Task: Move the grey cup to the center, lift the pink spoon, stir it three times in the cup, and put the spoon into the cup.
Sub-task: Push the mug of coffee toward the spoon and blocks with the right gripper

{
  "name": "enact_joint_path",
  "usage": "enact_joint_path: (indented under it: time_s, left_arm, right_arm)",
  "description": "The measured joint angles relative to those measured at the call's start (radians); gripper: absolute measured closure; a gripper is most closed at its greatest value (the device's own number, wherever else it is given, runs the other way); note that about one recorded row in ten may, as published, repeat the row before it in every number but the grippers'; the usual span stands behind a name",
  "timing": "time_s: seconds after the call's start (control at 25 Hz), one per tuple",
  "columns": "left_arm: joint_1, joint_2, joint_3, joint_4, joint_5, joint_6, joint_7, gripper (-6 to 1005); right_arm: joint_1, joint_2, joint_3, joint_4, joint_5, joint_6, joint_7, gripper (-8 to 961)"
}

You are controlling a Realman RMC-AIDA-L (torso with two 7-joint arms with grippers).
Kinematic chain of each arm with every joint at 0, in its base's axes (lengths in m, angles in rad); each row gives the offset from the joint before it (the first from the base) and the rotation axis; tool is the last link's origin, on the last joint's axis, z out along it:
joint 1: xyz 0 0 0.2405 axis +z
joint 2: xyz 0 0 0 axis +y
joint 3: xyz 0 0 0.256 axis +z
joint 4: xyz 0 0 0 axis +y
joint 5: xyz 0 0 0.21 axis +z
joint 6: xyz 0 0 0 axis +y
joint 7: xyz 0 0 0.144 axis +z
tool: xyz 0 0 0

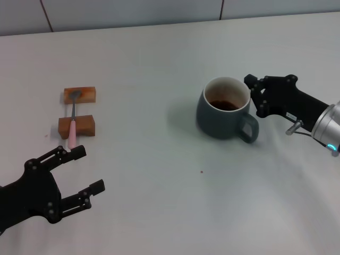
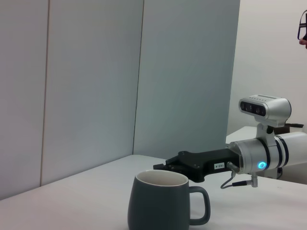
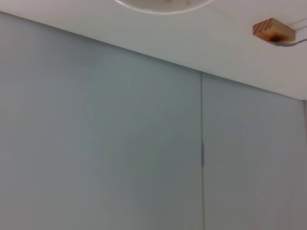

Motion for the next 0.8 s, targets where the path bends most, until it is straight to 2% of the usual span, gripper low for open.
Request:
enact_joint_path:
  time_s: [0.28, 0.8]
  left_arm:
    - [-0.003, -0.001, 0.0, -0.001, 0.0, -0.005, 0.0, 195]
    - [-0.021, -0.002, -0.004, -0.002, 0.0, -0.011, 0.0, 195]
  right_arm:
    - [0.047, 0.001, -0.056, 0.038, 0.0, 0.049, 0.001, 910]
    - [0.138, 0.004, -0.087, 0.108, 0.0, 0.06, 0.003, 883]
